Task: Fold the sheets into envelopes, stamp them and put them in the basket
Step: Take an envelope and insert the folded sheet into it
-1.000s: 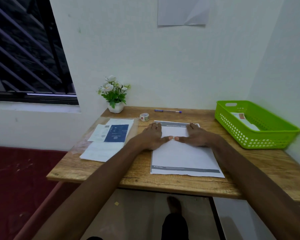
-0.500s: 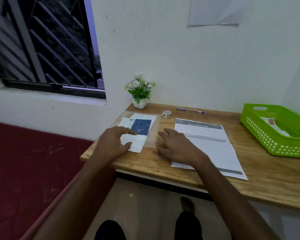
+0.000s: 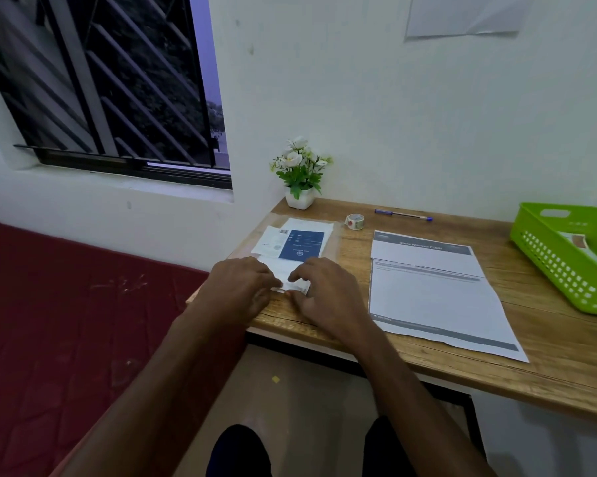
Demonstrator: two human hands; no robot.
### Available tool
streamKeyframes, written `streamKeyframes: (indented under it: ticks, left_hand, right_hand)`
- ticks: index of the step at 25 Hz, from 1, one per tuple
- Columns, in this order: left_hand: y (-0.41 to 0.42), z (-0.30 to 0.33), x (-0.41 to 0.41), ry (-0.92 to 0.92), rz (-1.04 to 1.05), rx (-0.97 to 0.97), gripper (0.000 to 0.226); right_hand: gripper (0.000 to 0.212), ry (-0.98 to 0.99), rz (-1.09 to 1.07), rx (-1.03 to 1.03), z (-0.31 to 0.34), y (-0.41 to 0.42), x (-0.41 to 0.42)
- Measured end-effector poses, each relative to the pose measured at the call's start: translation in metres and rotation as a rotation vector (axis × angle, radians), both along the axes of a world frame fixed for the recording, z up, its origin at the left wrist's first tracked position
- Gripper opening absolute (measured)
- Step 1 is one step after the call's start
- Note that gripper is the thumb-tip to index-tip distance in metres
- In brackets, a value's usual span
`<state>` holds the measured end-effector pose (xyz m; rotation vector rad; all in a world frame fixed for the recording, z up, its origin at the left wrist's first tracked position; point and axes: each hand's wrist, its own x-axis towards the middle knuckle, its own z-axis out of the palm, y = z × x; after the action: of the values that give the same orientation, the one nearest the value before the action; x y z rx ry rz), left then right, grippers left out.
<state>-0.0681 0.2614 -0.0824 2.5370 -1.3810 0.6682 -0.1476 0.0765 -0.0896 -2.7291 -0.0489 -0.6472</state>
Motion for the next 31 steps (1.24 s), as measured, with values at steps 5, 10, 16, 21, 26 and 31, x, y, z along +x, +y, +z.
streamKeyframes:
  ticks: [5, 10, 16, 21, 26, 31]
  left_hand:
    - [-0.006, -0.009, 0.005, -0.028, 0.01, -0.078, 0.017]
    - [-0.003, -0.017, 0.005, -0.022, 0.032, -0.226, 0.009]
    - [0.012, -0.02, -0.005, 0.139, -0.036, -0.315, 0.017]
    - [0.025, -0.024, -0.019, 0.106, -0.096, -0.481, 0.016]
    - [0.032, -0.029, -0.02, 0.107, -0.019, -0.553, 0.026]
    - [0.05, -0.026, -0.022, 0.446, -0.116, -0.916, 0.02]
  right_hand:
    - [0.024, -0.104, -0.065, 0.042, -0.007, -0.003, -0.004]
    - [0.022, -0.07, -0.083, -0.023, -0.01, 0.001, -0.001]
    - [0.029, -0.051, -0.044, -0.001, -0.013, 0.001, 0.002]
    - [0.028, -0.032, -0.024, -0.034, -0.015, 0.001, 0.006]
    - [0.023, -0.087, 0.0, 0.004, -0.012, -0.001, 0.003]
    - [0.016, -0.198, 0.236, -0.027, -0.007, 0.003, -0.01]
